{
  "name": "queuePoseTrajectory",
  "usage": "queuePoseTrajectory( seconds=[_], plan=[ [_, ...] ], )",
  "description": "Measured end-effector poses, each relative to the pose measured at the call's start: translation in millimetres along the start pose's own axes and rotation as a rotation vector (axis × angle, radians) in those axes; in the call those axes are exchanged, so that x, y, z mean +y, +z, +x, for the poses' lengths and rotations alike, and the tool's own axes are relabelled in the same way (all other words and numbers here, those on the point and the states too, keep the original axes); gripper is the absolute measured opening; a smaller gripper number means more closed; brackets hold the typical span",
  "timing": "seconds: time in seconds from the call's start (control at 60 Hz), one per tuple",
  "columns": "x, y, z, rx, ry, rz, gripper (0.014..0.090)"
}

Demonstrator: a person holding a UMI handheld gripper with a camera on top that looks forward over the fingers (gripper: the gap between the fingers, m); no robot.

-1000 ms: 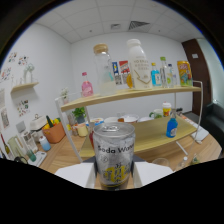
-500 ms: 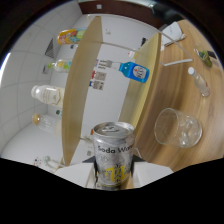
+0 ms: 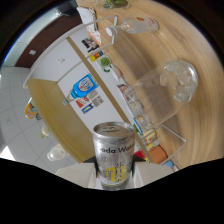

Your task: Make me a cup of Mojito.

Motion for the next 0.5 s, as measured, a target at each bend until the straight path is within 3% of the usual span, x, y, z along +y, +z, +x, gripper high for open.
queuePoseTrajectory(
  seconds=[0.183, 0.317, 0.5],
  plan=[
    [-3.0, -0.8, -3.1, 0.072, -0.26, 0.023, 0.0518],
    [7.4, 2.0, -16.3, 0.163, -0.794, 0.05, 0.0519],
    [33.0, 10.6, -34.2, 0.202, -1.566, 0.066, 0.052]
  ],
)
